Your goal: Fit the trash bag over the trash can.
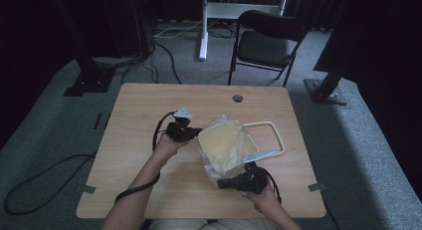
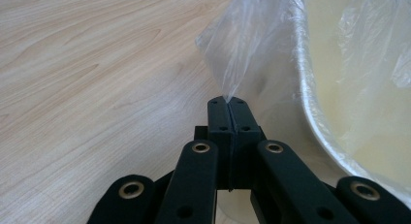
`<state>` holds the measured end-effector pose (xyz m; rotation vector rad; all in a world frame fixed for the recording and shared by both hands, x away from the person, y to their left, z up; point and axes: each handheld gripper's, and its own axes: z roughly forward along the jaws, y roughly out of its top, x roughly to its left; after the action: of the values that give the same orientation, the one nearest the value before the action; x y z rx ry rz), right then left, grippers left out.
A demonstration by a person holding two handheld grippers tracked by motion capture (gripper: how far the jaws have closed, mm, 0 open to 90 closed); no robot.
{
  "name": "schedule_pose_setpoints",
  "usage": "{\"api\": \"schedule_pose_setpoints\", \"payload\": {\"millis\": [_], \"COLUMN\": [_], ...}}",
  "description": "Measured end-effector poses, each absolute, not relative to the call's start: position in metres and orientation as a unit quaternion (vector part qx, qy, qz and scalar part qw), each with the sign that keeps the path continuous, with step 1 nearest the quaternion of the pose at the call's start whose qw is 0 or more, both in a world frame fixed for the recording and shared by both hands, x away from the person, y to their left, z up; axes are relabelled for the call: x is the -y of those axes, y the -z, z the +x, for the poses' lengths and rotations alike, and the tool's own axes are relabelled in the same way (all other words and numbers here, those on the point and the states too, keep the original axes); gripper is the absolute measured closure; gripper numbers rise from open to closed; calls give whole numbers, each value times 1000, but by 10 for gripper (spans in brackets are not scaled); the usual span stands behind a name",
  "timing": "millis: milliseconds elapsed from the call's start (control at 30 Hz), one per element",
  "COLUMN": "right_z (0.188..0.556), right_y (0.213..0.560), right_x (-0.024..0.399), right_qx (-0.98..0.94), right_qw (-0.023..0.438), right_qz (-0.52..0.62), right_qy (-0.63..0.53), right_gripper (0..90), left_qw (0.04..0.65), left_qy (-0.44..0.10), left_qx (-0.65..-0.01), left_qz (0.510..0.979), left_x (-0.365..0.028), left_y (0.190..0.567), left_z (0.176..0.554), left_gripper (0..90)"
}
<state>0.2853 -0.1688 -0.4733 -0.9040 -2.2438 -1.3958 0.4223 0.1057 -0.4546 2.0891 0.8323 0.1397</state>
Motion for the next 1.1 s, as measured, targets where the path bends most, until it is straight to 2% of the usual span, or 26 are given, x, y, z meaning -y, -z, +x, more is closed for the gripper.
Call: {"api": "schedule_pose_setpoints", "payload": {"millis": [100, 433, 600, 633, 767, 833, 933, 967, 1000, 1033, 1067, 1100], "right_z": [287, 288, 287, 286, 284, 285, 289, 293, 293, 298, 298, 304], "right_y": [493, 522, 520, 519, 520, 516, 508, 496, 496, 481, 481, 464], "right_x": [178, 224, 244, 251, 261, 273, 282, 291, 291, 298, 298, 303], "right_qx": [799, 762, 746, 739, 732, 732, 726, 723, 723, 715, 715, 706], "right_qw": [148, 145, 131, 126, 119, 83, 59, 24, 24, -4, -4, -27], "right_qz": [-349, -417, -439, -451, -466, -491, -502, -512, -512, -518, -518, -517], "right_qy": [467, 475, 483, 484, 482, 465, 467, 463, 463, 470, 470, 483], "right_gripper": [900, 900, 900, 871, 861, 861, 860, 846, 846, 835, 835, 802], "left_qw": [429, 425, 426, 427, 430, 433, 440, 442, 444, 445, 448, 451], "left_qy": [-56, -52, -45, -45, -43, -41, -38, -38, -39, -39, -38, -37], "left_qx": [-334, -332, -327, -328, -329, -330, -330, -328, -329, -328, -328, -328], "left_qz": [838, 841, 842, 841, 840, 838, 834, 834, 833, 832, 831, 830], "left_x": [-104, -98, -93, -93, -93, -95, -97, -97, -98, -98, -98, -98], "left_y": [460, 467, 470, 470, 470, 471, 469, 469, 468, 467, 467, 466], "left_z": [423, 423, 421, 421, 422, 421, 420, 420, 419, 419, 418, 418], "left_gripper": [900, 900, 900, 900, 900, 900, 900, 900, 900, 900, 900, 900]}}
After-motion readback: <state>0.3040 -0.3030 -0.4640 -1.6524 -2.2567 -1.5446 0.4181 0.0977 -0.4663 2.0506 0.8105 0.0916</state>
